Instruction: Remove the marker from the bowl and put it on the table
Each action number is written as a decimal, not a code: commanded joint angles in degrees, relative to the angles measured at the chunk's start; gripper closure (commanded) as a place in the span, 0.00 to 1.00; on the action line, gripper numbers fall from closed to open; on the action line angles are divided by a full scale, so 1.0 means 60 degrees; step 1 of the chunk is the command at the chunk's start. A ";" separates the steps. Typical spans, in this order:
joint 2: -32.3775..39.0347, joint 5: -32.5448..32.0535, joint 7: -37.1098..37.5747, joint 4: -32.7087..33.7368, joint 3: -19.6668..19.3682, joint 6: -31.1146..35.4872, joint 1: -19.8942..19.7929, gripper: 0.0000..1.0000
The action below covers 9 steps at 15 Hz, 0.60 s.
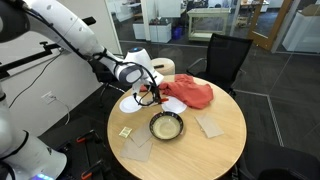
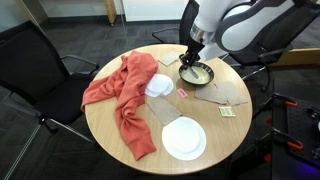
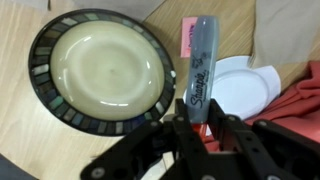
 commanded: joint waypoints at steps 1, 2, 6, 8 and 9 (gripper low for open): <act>-0.0726 -0.0475 0.0156 -0.0683 0.0566 -0.0231 0.0256 0.94; -0.0761 -0.0517 0.0158 -0.0738 0.0754 -0.0336 0.0306 0.94; -0.0790 -0.0717 0.0159 -0.0948 0.1314 -0.1061 0.0422 0.94; -0.0821 -0.0908 0.0217 -0.1124 0.1468 -0.1506 0.0444 0.94; -0.0802 -0.0924 0.0153 -0.1212 0.1575 -0.1682 0.0383 0.94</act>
